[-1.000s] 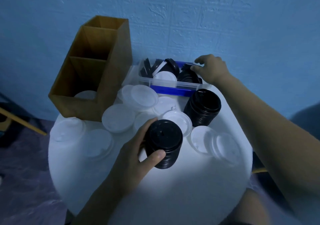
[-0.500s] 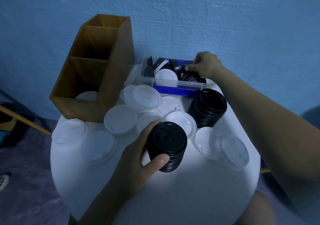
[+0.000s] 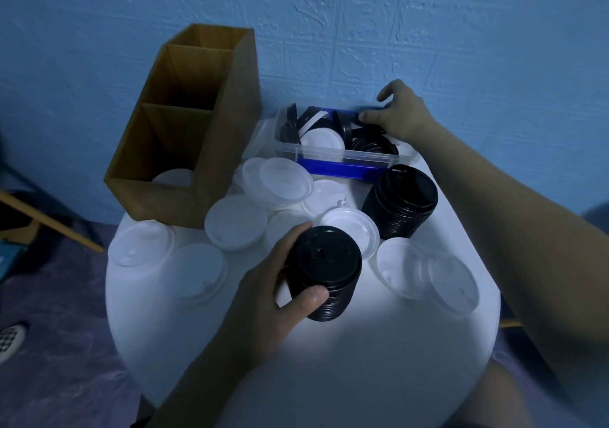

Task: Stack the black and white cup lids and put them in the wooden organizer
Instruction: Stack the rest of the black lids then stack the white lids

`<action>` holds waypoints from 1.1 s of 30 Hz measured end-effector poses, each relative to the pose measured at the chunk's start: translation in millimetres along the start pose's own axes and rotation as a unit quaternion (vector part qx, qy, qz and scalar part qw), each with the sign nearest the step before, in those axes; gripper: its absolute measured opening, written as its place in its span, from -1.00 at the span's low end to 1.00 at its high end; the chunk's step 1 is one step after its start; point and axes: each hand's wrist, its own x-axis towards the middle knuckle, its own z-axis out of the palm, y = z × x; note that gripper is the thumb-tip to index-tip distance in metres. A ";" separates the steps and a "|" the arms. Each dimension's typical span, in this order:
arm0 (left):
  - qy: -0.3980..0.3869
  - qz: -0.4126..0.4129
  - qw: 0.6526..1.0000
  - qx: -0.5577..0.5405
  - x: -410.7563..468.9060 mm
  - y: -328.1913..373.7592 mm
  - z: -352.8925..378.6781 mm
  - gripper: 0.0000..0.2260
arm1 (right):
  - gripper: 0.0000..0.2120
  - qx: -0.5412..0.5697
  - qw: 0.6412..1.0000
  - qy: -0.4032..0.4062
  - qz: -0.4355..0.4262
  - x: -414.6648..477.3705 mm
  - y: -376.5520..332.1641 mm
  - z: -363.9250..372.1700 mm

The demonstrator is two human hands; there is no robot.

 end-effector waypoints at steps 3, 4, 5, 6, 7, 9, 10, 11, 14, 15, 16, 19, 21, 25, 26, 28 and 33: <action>0.002 0.000 1.000 -0.010 0.4 -0.6 0.0 -0.34 | -0.60 0.065 0.995 0.040 -0.064 -35.6 -26.1 -20.3; 0.002 0.002 1.000 -0.013 0.7 -0.9 0.1 -0.35 | -0.63 0.104 0.991 0.022 -0.086 -56.9 -37.5 -27.1; 0.003 0.005 1.000 -0.015 0.6 -1.2 0.2 -0.35 | -0.64 0.139 0.983 -0.014 -0.114 -81.9 -47.0 -32.9; 0.003 0.007 1.000 -0.018 0.4 -0.9 0.5 -0.36 | -0.63 0.163 0.974 -0.061 -0.143 -110.7 -52.9 -36.7; 0.005 0.008 1.000 -0.022 0.5 0.0 0.4 -0.36 | -0.61 0.173 0.965 -0.111 -0.164 -140.6 -54.7 -37.7; 0.003 0.011 1.000 -0.029 2.0 0.6 -0.1 -0.37 | -0.53 0.169 0.952 -0.188 -0.175 -192.6 -47.4 -29.2; 0.001 0.013 0.999 -0.031 2.7 0.2 0.7 -0.37 | -0.49 0.171 0.949 -0.208 -0.165 -213.4 -39.4 -22.0; 0.000 0.014 0.999 -0.031 3.1 -0.4 1.3 -0.37 | -0.46 0.177 0.947 -0.215 -0.157 -229.7 -31.3 -14.2; 0.005 0.012 0.999 -0.036 1.8 -1.4 3.0 -0.35 | -0.42 0.202 0.946 -0.219 -0.131 -254.4 -14.9 -0.7; 0.004 0.011 0.999 -0.036 0.7 -1.8 3.6 -0.33 | -0.41 0.209 0.945 -0.217 -0.125 -257.6 -13.4 -0.3; 0.000 0.011 0.999 -0.035 -0.5 -2.3 3.9 -0.32 | -0.40 0.215 0.945 -0.215 -0.120 -260.0 -12.2 -0.1; -0.008 0.015 0.999 -0.035 -3.2 -3.2 4.4 -0.27 | -0.33 0.216 0.951 -0.196 -0.102 -266.2 -11.1 1.0; -0.006 0.019 0.999 -0.035 -3.3 -2.3 4.9 -0.29 | -0.28 0.190 0.963 -0.165 -0.094 -270.7 -9.9 3.6; 0.001 0.031 0.999 -0.035 -3.2 1.7 5.9 -0.38 | -0.29 0.112 0.985 -0.091 -0.096 -280.2 -8.3 7.2; 0.002 0.032 0.999 -0.034 -3.1 2.5 6.1 -0.39 | -0.30 0.090 0.989 -0.075 -0.094 -282.2 -8.9 7.8; 0.003 0.033 0.999 -0.032 -3.1 3.7 6.9 -0.41 | -0.27 0.031 0.993 -0.048 -0.108 -285.0 -11.4 9.5; 0.001 0.029 0.999 -0.037 -2.7 2.0 6.5 -0.40 | -0.35 0.080 0.989 -0.082 -0.099 -275.7 -13.1 6.5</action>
